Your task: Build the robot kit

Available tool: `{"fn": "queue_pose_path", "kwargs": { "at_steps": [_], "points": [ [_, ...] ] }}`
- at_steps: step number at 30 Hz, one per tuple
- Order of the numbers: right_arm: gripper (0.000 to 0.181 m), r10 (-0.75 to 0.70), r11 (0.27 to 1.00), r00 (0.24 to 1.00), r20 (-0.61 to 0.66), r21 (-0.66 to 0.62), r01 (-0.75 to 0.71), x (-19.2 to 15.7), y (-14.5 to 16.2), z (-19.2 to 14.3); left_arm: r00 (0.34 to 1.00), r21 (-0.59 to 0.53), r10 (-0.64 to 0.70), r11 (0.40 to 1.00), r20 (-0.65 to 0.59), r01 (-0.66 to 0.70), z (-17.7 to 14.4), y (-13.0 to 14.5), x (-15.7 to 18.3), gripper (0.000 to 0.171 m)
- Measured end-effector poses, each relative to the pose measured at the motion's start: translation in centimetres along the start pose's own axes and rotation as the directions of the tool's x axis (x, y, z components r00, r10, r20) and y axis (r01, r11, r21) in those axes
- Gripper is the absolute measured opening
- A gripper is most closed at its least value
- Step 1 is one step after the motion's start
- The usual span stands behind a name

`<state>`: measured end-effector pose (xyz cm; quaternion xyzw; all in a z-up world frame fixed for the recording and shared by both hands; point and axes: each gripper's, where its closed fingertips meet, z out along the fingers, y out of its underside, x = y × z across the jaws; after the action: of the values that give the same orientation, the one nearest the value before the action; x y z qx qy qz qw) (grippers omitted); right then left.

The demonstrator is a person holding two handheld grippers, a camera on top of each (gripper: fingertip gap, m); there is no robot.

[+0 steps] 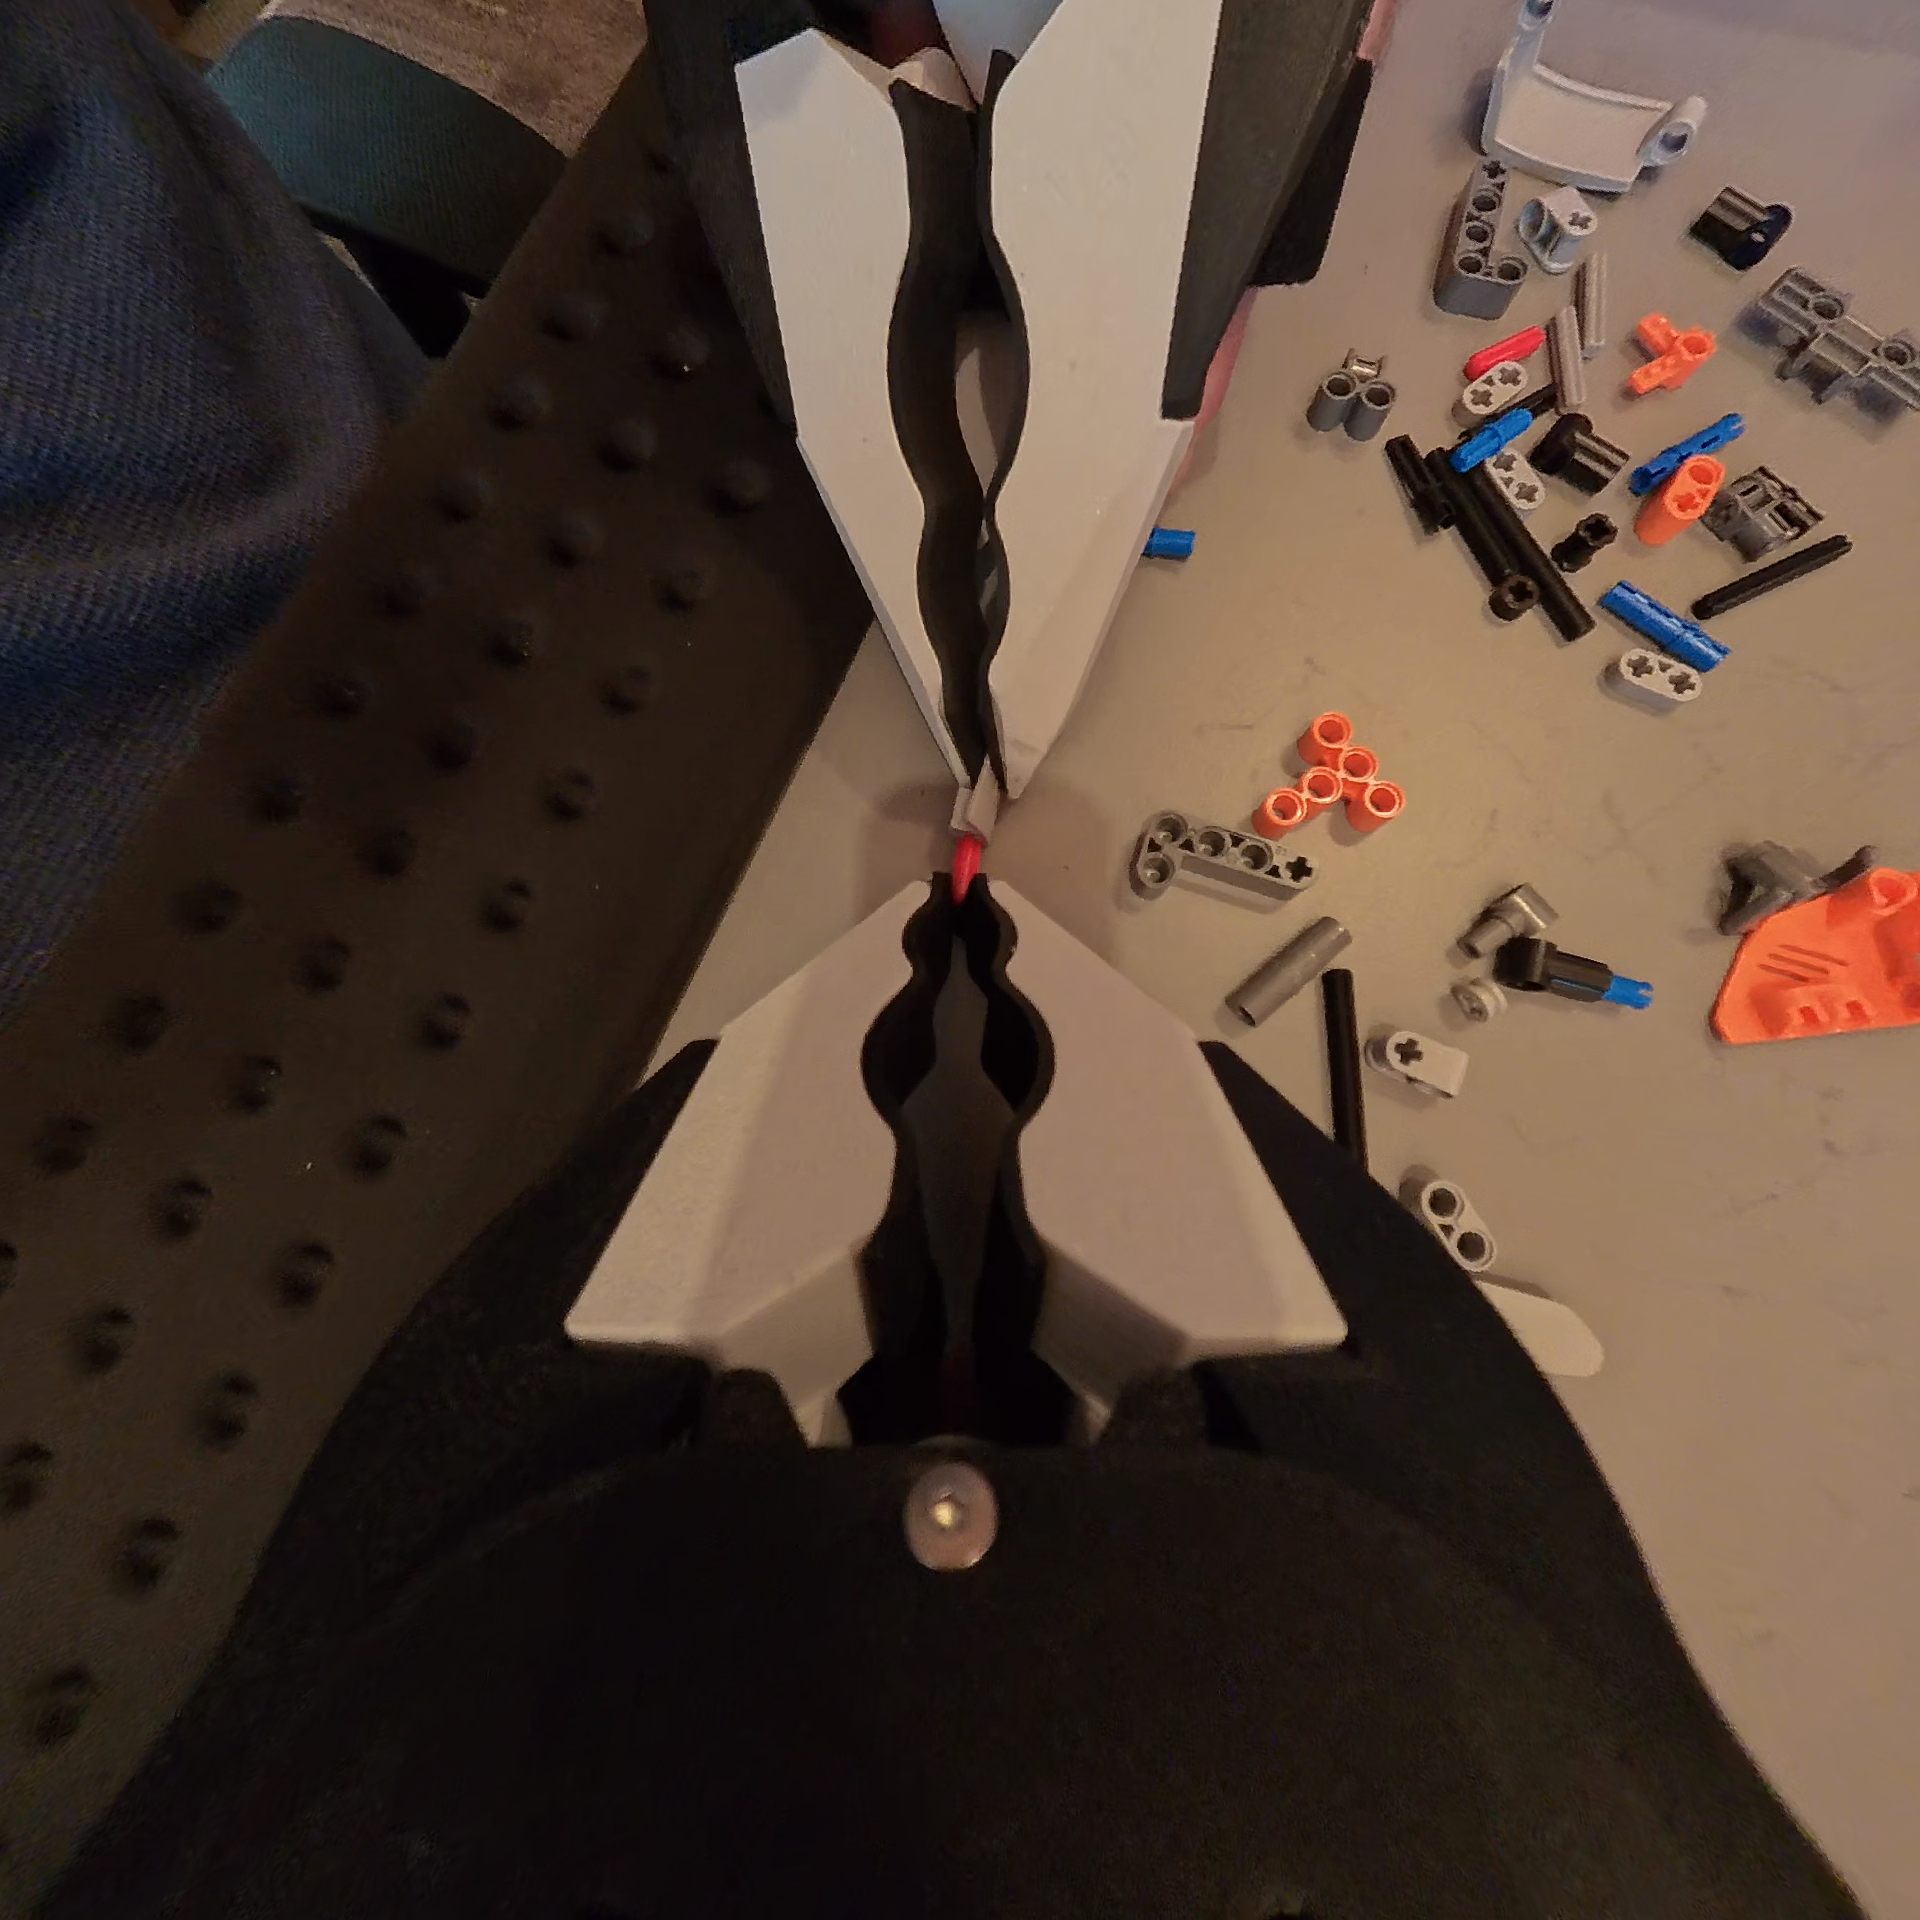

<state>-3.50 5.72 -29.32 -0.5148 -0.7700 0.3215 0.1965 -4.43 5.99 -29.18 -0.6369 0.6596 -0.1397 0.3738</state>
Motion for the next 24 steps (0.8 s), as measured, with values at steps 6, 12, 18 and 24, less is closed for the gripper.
{"fn": "queue_pose_path", "kwargs": {
  "at_steps": [6, 12, 18, 24],
  "points": [
    [0.000, -0.001, 1.000, 0.998, -0.058, 0.004, 0.001, 0.00, -0.01, 0.01, 1.000, -0.007, -0.001, 1.000, 0.031, 0.001, 0.02, -0.01, -0.05, 0.000],
    [0.000, 0.002, 1.000, 0.995, -0.098, 0.004, -0.002, 0.02, -0.03, 0.02, 0.996, -0.026, -0.012, 1.000, 0.086, 0.014, 0.05, -0.09, -0.08, 0.000],
    [0.000, 0.016, 1.000, 0.994, -0.110, 0.005, -0.015, 0.06, -0.06, 0.00, 0.996, -0.028, -0.015, 0.999, 0.093, 0.018, 0.15, -0.21, -0.13, 0.000],
    [0.003, 0.030, 0.999, 0.994, -0.107, -0.011, -0.031, 0.21, 0.34, -0.39, 0.997, -0.005, -0.042, 0.999, 0.067, 0.042, 0.39, -0.24, -0.52, 0.000]
  ]
}}
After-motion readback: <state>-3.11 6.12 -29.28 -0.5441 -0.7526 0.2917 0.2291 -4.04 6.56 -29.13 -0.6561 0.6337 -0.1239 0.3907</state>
